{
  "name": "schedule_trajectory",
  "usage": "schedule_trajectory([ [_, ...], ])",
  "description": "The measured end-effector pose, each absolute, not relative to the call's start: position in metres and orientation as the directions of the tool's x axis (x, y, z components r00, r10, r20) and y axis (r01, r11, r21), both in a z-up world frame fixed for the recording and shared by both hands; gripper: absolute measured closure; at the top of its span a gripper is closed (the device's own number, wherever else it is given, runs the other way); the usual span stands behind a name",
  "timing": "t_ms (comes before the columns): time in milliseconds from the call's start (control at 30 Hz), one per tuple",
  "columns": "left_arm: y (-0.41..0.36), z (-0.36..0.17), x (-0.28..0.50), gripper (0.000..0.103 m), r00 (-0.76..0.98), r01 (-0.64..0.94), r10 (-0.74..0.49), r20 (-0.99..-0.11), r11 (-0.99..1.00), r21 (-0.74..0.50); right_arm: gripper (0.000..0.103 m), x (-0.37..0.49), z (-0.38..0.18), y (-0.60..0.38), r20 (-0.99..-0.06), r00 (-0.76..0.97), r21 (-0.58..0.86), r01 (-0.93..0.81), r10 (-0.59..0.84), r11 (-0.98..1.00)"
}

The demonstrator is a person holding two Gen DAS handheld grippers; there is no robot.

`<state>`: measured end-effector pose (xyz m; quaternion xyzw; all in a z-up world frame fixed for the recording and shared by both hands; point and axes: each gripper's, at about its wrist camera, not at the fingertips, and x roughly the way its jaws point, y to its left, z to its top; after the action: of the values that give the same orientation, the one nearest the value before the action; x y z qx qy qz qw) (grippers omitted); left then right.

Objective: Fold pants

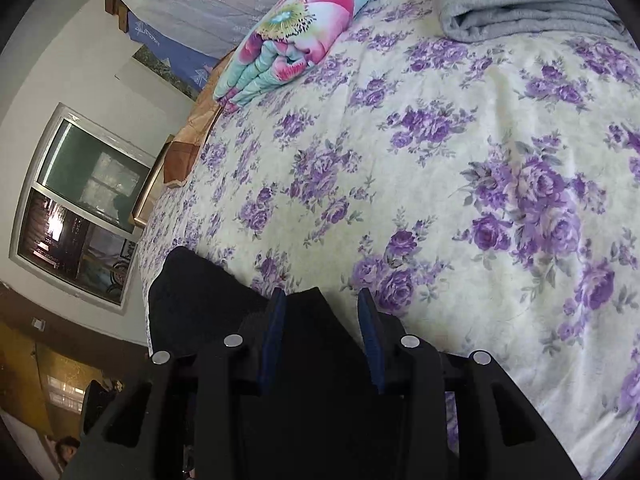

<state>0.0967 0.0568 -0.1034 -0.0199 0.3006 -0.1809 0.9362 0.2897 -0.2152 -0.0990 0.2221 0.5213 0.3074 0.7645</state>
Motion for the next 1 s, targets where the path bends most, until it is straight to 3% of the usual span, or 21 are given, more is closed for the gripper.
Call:
schedule_trajectory([
  [67, 0.056, -0.104, 0.098, 0.005, 0.752, 0.328, -0.353, -0.557, 0.933, -0.148, 0.07, 0.288, -0.1, -0.21, -0.661, 0.266, 0.651, -0.263, 0.702, 0.712],
  [100, 0.055, -0.104, 0.099, 0.005, 0.751, 0.327, -0.351, -0.559, 0.933, -0.147, 0.086, 0.286, -0.098, -0.207, -0.664, 0.271, 0.635, -0.286, 0.697, 0.717],
  [167, 0.054, -0.103, 0.097, 0.005, 0.752, 0.325, -0.346, -0.561, 0.935, -0.142, 0.099, 0.283, -0.091, -0.202, -0.685, 0.315, 0.569, -0.332, 0.657, 0.752],
  [267, 0.053, -0.104, 0.098, 0.005, 0.752, 0.321, -0.342, -0.564, 0.937, -0.14, 0.101, 0.275, -0.08, -0.201, -0.7, 0.382, 0.473, -0.386, 0.604, 0.792],
  [400, 0.05, -0.104, 0.1, 0.005, 0.751, 0.308, -0.326, -0.574, 0.942, -0.131, 0.103, 0.287, -0.101, -0.209, -0.776, 0.399, 0.382, -0.319, 0.488, 0.868],
  [533, 0.05, -0.104, 0.1, 0.005, 0.752, 0.302, -0.318, -0.578, 0.945, -0.127, 0.102, 0.282, -0.085, -0.226, -0.715, 0.458, 0.449, -0.277, 0.528, 0.849],
  [633, 0.05, -0.104, 0.101, 0.005, 0.753, 0.296, -0.311, -0.58, 0.947, -0.123, 0.102, 0.267, -0.064, -0.211, -0.661, 0.457, 0.477, -0.356, 0.595, 0.804],
  [733, 0.049, -0.104, 0.1, 0.005, 0.753, 0.291, -0.304, -0.583, 0.949, -0.119, 0.102, 0.264, -0.07, -0.182, -0.679, 0.374, 0.497, -0.399, 0.632, 0.771],
  [867, 0.048, -0.104, 0.1, 0.005, 0.754, 0.286, -0.297, -0.586, 0.951, -0.114, 0.103, 0.28, -0.109, -0.17, -0.746, 0.316, 0.496, -0.325, 0.587, 0.805],
  [933, 0.048, -0.104, 0.1, 0.005, 0.753, 0.285, -0.295, -0.588, 0.952, -0.113, 0.103, 0.281, -0.107, -0.177, -0.722, 0.334, 0.538, -0.279, 0.606, 0.795],
  [1000, 0.048, -0.104, 0.1, 0.005, 0.754, 0.282, -0.291, -0.589, 0.953, -0.11, 0.102, 0.267, -0.088, -0.172, -0.729, 0.45, 0.42, -0.302, 0.516, 0.856],
])
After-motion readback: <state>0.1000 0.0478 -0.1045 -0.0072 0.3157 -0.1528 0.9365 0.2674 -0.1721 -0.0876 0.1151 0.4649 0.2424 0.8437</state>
